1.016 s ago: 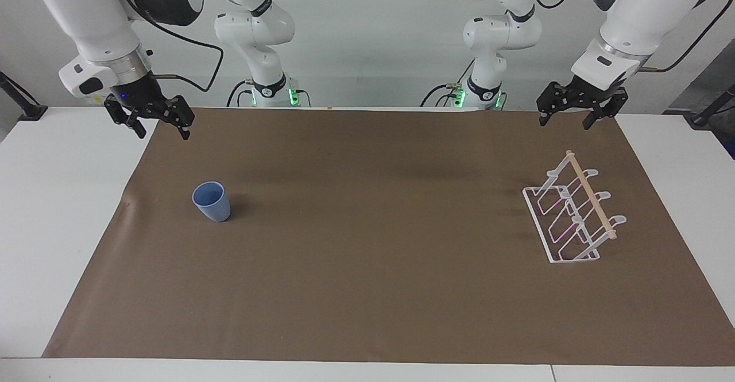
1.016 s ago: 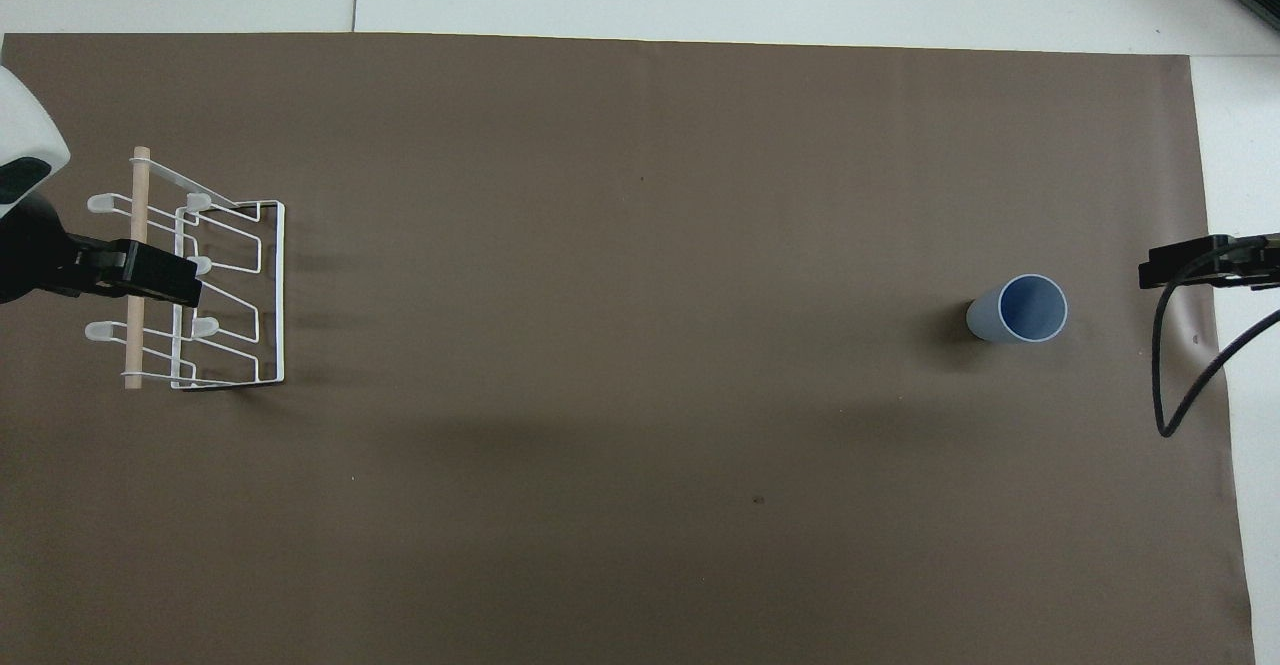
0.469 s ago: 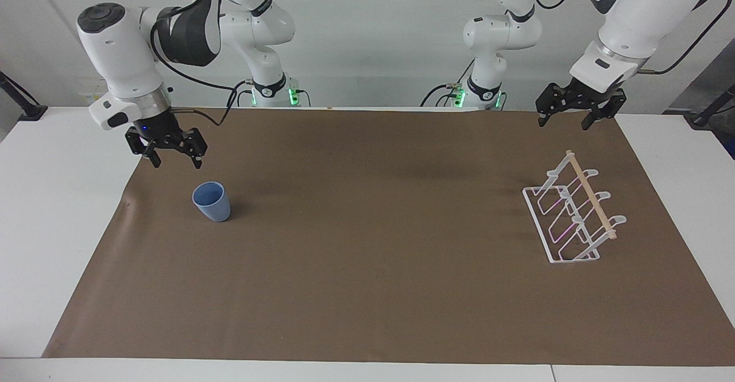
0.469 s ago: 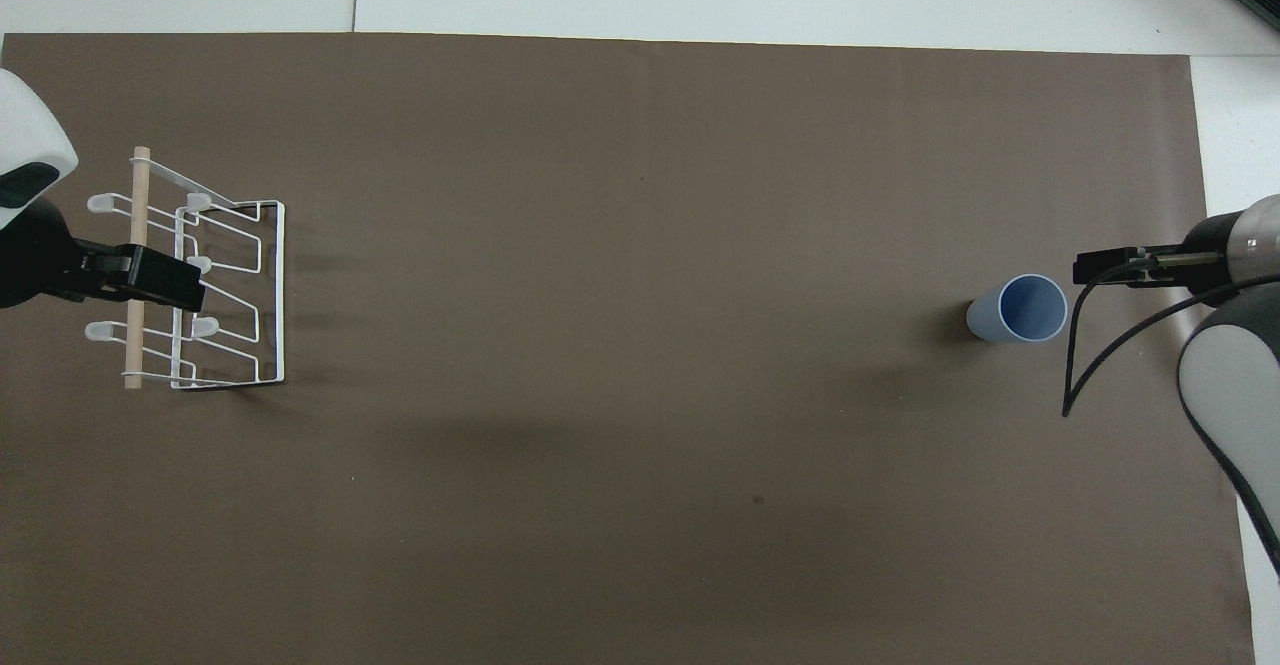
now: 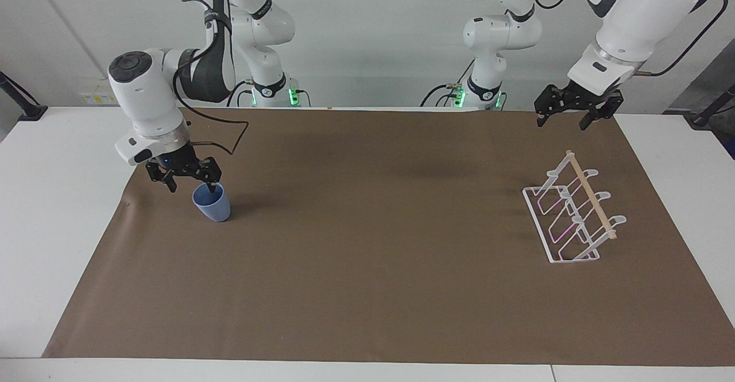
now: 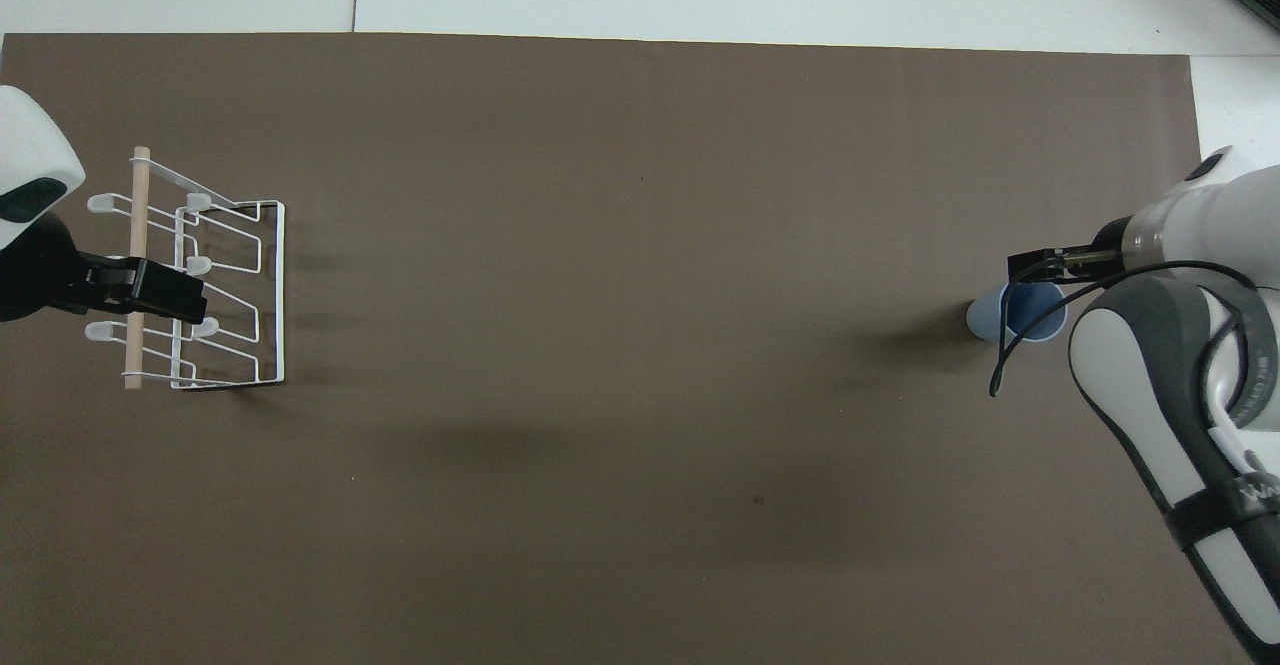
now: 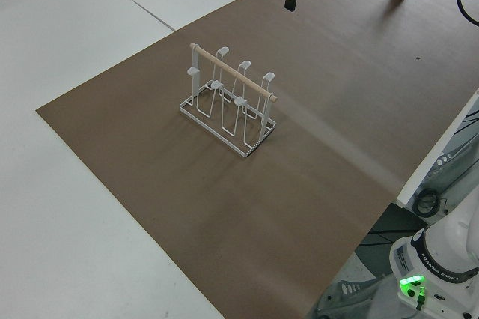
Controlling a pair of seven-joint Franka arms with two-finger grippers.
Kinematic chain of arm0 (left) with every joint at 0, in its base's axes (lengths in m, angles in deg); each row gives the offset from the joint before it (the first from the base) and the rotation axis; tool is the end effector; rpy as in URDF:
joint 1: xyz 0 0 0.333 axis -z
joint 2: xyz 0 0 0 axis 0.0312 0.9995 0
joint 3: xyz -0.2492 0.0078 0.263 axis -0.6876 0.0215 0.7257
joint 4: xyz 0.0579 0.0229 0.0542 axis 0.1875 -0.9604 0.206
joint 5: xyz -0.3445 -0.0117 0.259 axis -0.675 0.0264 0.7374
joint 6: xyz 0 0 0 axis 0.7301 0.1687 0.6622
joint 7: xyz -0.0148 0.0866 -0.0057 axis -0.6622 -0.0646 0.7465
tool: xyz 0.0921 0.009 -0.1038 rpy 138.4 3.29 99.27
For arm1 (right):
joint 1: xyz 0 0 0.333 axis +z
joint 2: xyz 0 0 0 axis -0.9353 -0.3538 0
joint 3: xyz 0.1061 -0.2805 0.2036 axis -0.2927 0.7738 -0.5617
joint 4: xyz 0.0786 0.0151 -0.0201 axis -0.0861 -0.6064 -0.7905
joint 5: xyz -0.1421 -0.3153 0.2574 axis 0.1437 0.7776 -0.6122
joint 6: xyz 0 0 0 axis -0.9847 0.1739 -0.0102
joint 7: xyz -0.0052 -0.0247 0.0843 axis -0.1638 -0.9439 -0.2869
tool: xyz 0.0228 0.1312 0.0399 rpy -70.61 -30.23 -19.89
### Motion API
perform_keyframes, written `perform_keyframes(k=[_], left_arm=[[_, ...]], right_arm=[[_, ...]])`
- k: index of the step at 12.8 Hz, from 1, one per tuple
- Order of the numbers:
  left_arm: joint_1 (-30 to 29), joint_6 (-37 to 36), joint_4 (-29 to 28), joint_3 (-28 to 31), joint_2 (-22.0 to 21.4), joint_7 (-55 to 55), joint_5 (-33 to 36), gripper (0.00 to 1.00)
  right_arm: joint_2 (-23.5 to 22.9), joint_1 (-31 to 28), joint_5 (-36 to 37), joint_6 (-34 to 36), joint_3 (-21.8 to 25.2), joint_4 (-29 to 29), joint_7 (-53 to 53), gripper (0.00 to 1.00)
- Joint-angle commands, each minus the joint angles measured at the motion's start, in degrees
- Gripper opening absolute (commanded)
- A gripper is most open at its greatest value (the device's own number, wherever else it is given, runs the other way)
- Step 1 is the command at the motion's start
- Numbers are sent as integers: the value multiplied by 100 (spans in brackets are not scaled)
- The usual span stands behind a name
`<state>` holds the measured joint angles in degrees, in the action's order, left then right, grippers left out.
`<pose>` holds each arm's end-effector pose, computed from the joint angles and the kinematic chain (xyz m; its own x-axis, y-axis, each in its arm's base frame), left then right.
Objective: Hang cup on cup holder
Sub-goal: 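Lower the right gripper onto the light blue cup and grasp its rim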
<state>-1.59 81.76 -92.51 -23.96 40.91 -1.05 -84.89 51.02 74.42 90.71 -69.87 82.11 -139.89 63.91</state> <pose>0.5648 -0.0714 0.6290 0.9869 -0.1465 -0.0681 -0.1455 -0.9892 0.0192 0.6200 -0.0448 0.4219 0.9960 0.0313 0.0840 0.0278 -0.9987 0.0429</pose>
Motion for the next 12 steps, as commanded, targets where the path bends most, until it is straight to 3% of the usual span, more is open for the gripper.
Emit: perform_keyframes(k=[1,12], left_arm=[[-90,215,-306,-32,-210,-98,5,100],[-90,277,-411,-32,-271,-98,5,100]], right_arm=[[23,-13,-99,-157,-180,-255,80,100],[269,-13,-99,-359,-269,-985,89,100]])
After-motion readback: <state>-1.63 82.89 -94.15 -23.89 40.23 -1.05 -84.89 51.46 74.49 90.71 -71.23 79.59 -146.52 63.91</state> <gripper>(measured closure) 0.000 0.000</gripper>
